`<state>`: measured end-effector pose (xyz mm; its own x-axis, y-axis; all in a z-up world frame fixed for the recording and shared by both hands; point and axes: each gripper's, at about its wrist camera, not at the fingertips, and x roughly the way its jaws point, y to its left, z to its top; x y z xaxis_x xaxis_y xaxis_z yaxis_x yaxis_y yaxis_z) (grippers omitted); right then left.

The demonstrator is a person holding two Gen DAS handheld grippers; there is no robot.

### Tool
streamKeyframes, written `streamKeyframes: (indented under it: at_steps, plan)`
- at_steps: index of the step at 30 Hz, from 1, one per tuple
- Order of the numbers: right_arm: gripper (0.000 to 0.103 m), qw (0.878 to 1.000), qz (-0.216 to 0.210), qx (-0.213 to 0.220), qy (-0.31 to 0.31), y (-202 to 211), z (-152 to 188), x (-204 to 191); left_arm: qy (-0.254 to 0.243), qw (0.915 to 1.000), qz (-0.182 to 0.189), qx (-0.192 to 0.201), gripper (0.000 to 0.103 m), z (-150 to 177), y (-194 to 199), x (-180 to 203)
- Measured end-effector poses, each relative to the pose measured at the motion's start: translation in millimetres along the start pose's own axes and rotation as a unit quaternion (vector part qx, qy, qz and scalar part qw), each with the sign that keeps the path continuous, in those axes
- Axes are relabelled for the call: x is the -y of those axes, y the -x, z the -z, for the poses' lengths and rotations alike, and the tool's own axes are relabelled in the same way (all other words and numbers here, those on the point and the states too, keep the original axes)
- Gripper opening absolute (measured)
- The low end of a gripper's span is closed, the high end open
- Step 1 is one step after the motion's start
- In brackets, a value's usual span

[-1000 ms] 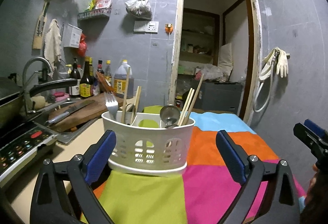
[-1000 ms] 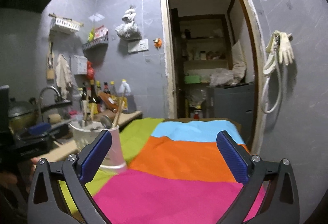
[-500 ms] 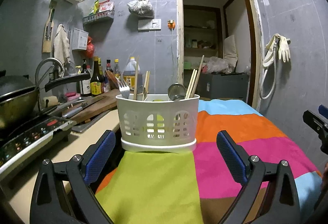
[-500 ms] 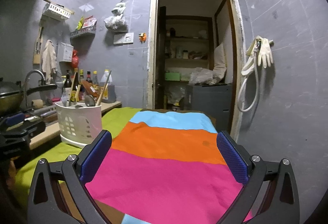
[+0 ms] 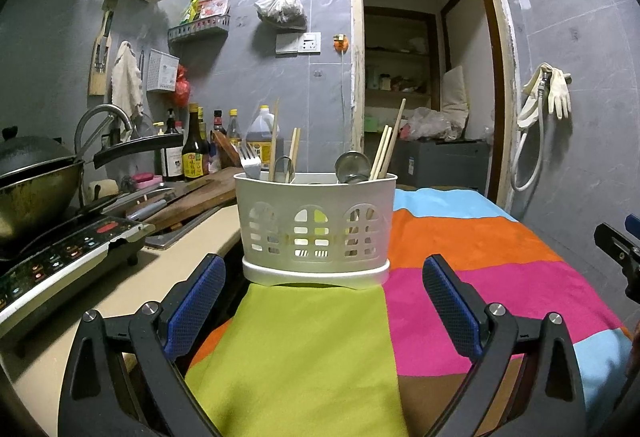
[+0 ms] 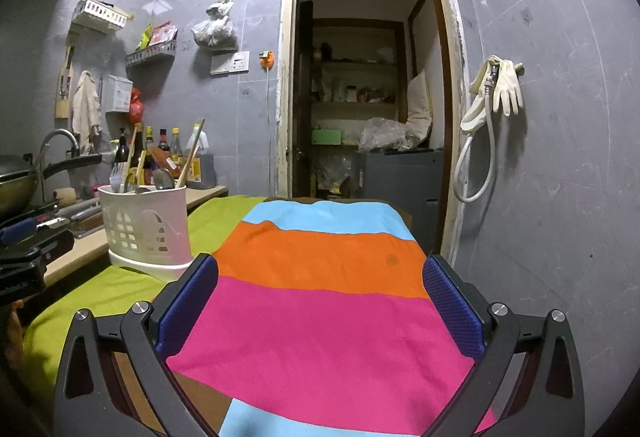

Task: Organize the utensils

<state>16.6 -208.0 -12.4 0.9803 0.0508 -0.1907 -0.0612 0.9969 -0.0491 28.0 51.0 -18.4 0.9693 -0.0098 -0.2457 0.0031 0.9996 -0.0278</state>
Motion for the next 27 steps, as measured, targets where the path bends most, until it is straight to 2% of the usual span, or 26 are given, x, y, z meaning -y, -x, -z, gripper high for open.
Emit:
streamKeyframes:
  at_steps: [27]
  plan:
    - [0.103,1.0,-0.003,-0.003,0.001,-0.9,1.4,-5.3,0.002,1.0,0.0,-0.003,0.097,2.4,-2.8,-1.2]
